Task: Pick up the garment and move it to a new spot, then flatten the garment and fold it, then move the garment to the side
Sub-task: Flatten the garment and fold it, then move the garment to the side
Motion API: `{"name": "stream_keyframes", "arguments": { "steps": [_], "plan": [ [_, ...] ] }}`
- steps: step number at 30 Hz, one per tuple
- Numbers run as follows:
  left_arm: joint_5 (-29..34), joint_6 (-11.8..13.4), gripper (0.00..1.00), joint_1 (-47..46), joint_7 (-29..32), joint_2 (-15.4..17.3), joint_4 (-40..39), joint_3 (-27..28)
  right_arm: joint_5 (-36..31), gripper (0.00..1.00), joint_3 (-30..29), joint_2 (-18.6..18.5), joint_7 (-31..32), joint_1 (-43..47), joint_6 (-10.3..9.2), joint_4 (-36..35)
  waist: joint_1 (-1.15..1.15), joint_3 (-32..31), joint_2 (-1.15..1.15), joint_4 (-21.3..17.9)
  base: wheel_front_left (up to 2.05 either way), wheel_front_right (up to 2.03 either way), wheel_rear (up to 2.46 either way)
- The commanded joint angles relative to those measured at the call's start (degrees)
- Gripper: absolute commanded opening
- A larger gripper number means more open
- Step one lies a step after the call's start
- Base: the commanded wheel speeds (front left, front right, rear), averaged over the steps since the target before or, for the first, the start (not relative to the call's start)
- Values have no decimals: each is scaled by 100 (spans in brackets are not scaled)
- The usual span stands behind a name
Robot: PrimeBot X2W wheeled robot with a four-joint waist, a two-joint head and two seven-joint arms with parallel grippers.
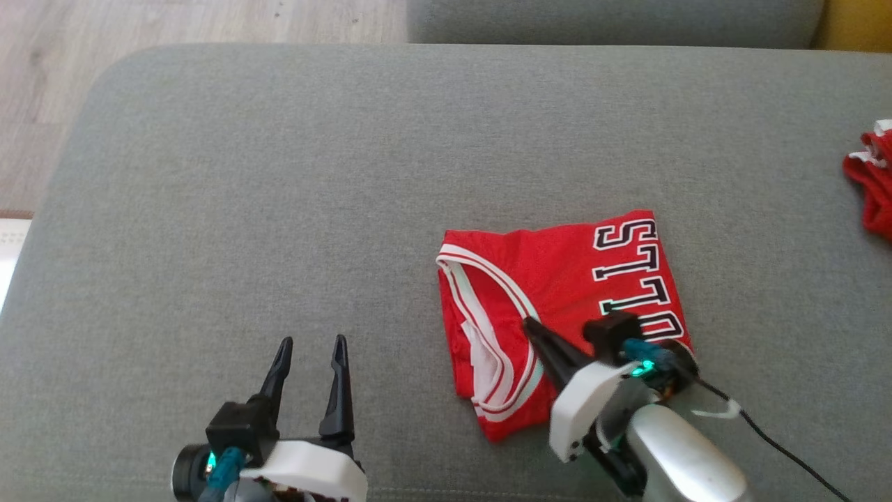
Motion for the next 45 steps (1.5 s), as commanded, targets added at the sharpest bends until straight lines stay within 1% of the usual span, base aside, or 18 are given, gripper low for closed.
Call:
{"name": "stream_keyframes", "arguments": {
  "steps": [1,5,9,11,14,15,16,17,18,21,23,24,26,28,30,33,38,45],
  "plan": [
    [-29,38,100,-259,-71,-36,-150,122,43,0,257,115,-2,-242,39,-76,0,3,0,41,0,0,0],
    [-57,48,100,-252,-71,-36,-115,83,323,0,729,125,9,-391,39,40,0,-46,0,88,0,0,0],
    [-110,81,100,-216,-71,-36,-99,111,689,0,960,127,-101,-457,39,40,0,-203,0,25,0,0,0],
    [-122,96,100,-180,-71,-37,-97,147,738,0,911,128,-209,-468,39,58,0,-303,0,-35,0,0,0],
    [-105,112,100,-51,-71,-37,-138,285,709,0,509,-29,-514,-391,39,-86,0,-556,0,-215,0,0,0],
    [-91,107,100,-9,-71,-37,-153,319,660,25,351,-128,-597,-346,39,-167,0,-611,0,-264,0,0,0],
    [-75,101,100,32,-71,-37,-170,350,585,53,157,-247,-676,-292,39,-258,0,-663,0,-310,0,0,0],
    [-58,96,100,71,-71,-37,-188,380,460,96,-26,-377,-743,-238,39,-362,0,-702,0,-357,0,0,0],
    [-43,89,100,112,-71,-37,-200,407,339,100,-228,-500,-792,-162,39,-476,0,-739,0,-401,0,0,0],
    [31,51,100,210,-71,-35,-226,471,221,100,-890,-740,-900,187,39,-906,0,-819,0,-497,0,0,0],
    [86,19,100,276,-71,-30,-206,496,124,100,-1185,-955,-982,465,39,-1233,0,-870,0,-525,0,0,0],
    [86,19,100,276,-71,-30,-206,496,124,100,-1185,-955,-982,465,39,-1233,0,-870,0,-525,0,0,0],
    [144,-28,100,338,-71,-19,-170,524,20,100,-1512,-1123,-1042,782,39,-1475,0,-914,0,-528,0,0,0],
    [213,-69,100,398,-71,-3,-129,546,-46,100,-1840,-1173,-1082,1115,39,-1671,0,-959,0,-513,0,0,0],
    [251,-117,100,450,-71,-2,-104,574,-91,100,-2097,-1143,-1103,1441,39,-1818,0,-1003,0,-489,0,0,0],
    [305,-144,100,515,-71,0,-98,656,-157,100,-2388,-991,-1121,1856,39,-1995,0,-1049,0,-468,0,0,0],
    [334,-152,100,650,-71,-3,-160,844,-326,100,-2557,-726,-1132,2263,39,-2112,0,-1107,0,-456,0,0,0],
    [403,-238,100,672,-71,-11,-170,899,-406,100,-2696,-518,-1135,2406,39,-2221,0,-1113,0,-392,0,0,0]
  ]
}}
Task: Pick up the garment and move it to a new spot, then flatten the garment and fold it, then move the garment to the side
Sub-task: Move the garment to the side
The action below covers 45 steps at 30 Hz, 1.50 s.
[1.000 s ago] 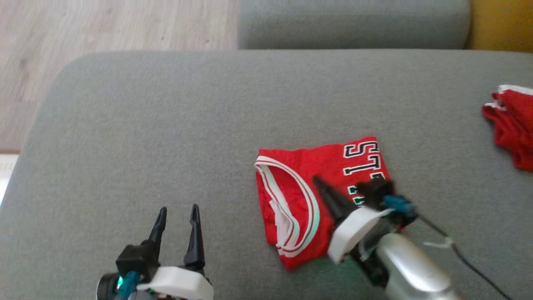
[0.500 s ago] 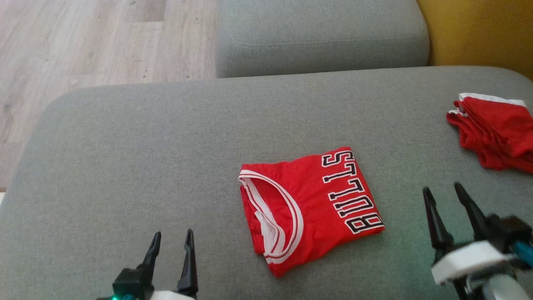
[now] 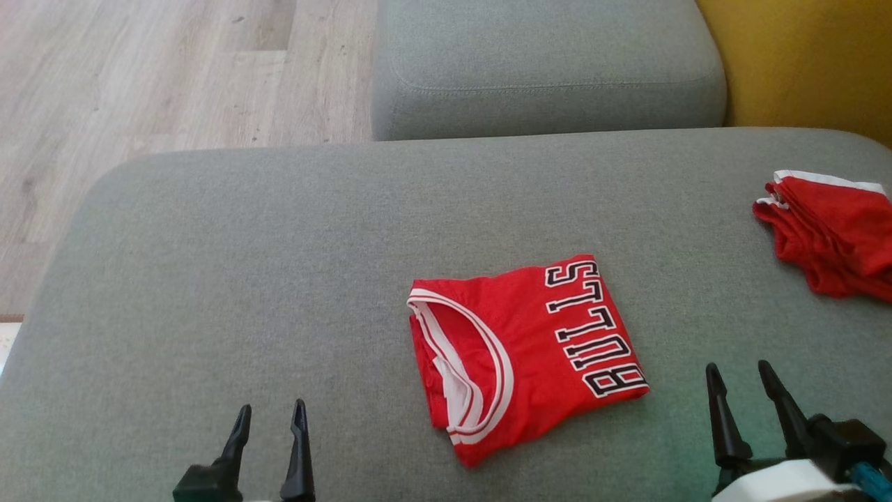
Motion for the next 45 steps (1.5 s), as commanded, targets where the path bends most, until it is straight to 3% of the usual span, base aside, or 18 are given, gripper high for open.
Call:
{"name": "stream_keyframes", "arguments": {
  "steps": [1,7,10,13,18,22,30,35,36,37,42,45],
  "plan": [
    [42,-17,100,-228,-70,-32,-193,231,-55,100,82,-41,-77,-142,39,-196,0,5,0,-2,0,0,0],
    [46,-18,100,-237,-70,-41,-209,264,-17,100,73,-37,-78,-158,39,-210,0,29,0,-11,0,0,0],
    [29,-5,100,-259,-70,-45,-237,261,314,100,130,-105,94,-359,39,-372,0,84,0,17,0,0,0],
    [18,-1,100,-293,-70,-48,-251,229,849,100,377,-353,902,-760,39,-508,0,180,0,55,0,0,0],
    [11,-53,100,-415,-70,-52,-164,80,1808,100,869,-811,2976,-1547,39,-193,0,349,0,238,0,0,0],
    [-70,-19,100,-559,-70,-54,-166,-49,2300,100,1001,-832,3906,-2075,39,306,0,538,0,458,0,0,0],
    [-270,104,100,-886,-70,-56,-221,-389,2051,100,873,-660,4085,-2855,39,1484,0,955,0,787,0,0,0],
    [-314,197,100,-1034,-70,-56,-232,-476,2296,100,983,-445,4288,-3155,39,1928,0,1101,0,865,0,0,0],
    [-316,213,100,-1042,-70,-56,-232,-476,2362,85,1027,-429,4305,-3191,39,1946,0,1119,0,855,0,0,0],
    [-316,231,100,-1048,-70,-56,-238,-470,2423,0,1048,-428,4273,-3226,39,1952,0,1137,0,835,0,0,0],
    [-278,298,100,-1029,-70,-56,-303,-379,2519,0,1071,-544,3945,-3516,39,1916,0,1238,0,448,0,0,0],
    [-228,308,100,-978,-70,-56,-367,-287,2488,0,1054,-520,3776,-3790,39,1925,0,1308,0,-85,0,0,0]
  ]
}}
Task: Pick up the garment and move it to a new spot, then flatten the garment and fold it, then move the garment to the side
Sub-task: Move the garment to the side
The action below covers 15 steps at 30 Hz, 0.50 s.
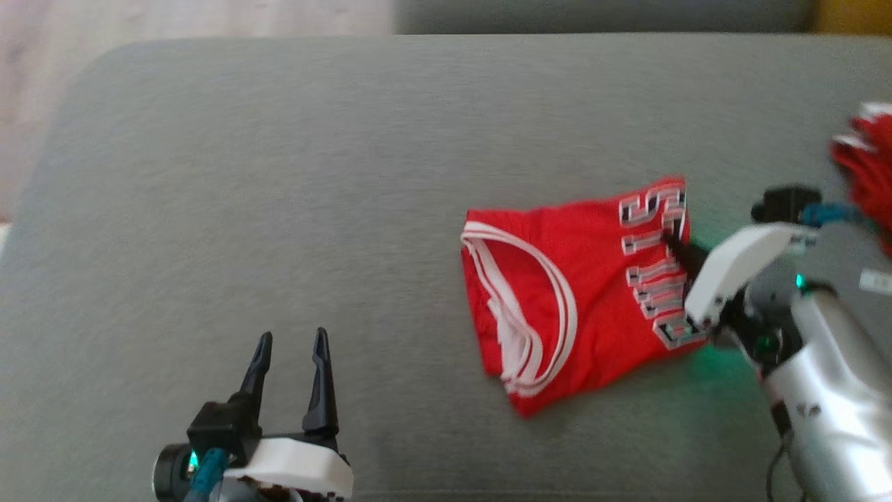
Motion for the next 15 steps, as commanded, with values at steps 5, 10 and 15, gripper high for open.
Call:
{"name": "stream_keyframes", "arguments": {
  "steps": [5,10,15],
  "plan": [
    [215,-89,100,-187,-71,-8,-223,218,-114,0,146,-45,-307,-650,39,-180,0,199,0,-1434,0,0,0],
    [339,-218,100,-435,-71,53,-133,141,-161,0,195,-154,-578,-916,39,-138,0,318,0,-1974,0,0,0],
    [418,-262,100,-625,-71,81,-47,58,-200,0,227,-378,-1025,-1348,39,-79,0,507,0,-1884,0,0,0]
  ]
}}
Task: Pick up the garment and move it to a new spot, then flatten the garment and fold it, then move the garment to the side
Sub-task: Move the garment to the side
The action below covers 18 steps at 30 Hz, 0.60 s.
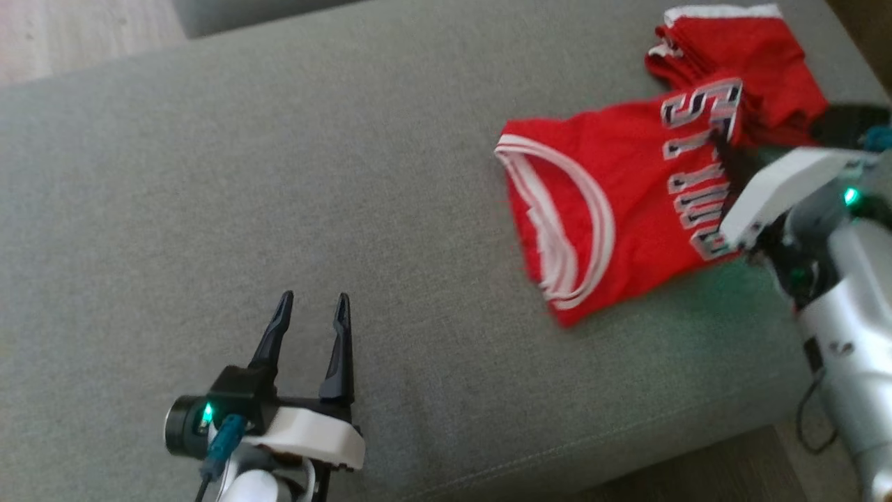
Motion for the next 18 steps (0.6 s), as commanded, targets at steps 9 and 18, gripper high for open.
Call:
{"name": "stream_keyframes", "arguments": {
  "steps": [9,18],
  "plan": [
    [77,60,100,-103,-70,48,-153,142,-151,0,-84,-454,-377,-1317,39,87,0,358,0,514,0,0,0],
    [66,116,100,-74,-70,43,-234,144,-536,0,-708,-1082,-210,-2035,39,893,0,482,0,710,0,0,0]
  ]
}}
